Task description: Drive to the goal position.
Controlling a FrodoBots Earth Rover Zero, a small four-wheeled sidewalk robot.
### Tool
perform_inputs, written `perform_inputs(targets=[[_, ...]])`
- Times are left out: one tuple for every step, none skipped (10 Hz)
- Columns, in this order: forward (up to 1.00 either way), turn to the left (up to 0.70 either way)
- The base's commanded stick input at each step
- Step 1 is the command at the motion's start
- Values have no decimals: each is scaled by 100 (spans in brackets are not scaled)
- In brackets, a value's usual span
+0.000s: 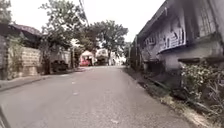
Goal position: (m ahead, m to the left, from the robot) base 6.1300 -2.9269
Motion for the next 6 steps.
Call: perform_inputs(targets=[[70,0],[70,0],[70,0],[70,0],[70,0],[70,0]])
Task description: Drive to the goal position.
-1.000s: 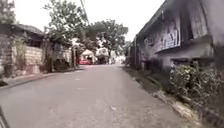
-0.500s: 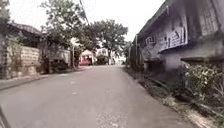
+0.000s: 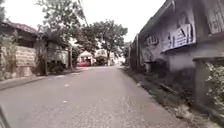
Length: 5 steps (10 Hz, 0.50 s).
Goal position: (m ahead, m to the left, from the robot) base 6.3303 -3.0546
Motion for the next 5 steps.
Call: perform_inputs(targets=[[70,0],[70,0],[70,0],[70,0],[70,0]])
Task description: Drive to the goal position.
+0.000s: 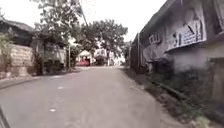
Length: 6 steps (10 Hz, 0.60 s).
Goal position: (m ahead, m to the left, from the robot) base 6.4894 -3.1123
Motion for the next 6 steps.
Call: perform_inputs(targets=[[70,0],[70,1],[70,0],[70,0],[70,1],[70,2]])
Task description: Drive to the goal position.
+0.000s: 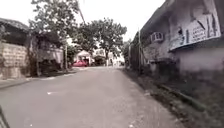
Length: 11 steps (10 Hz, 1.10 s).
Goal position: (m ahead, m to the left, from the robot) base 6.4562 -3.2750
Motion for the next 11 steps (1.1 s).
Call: perform_inputs(targets=[[70,0],[70,2],[70,0],[70,2],[70,2],[70,0],[70,0],[70,0],[70,0],[70,0],[70,0]])
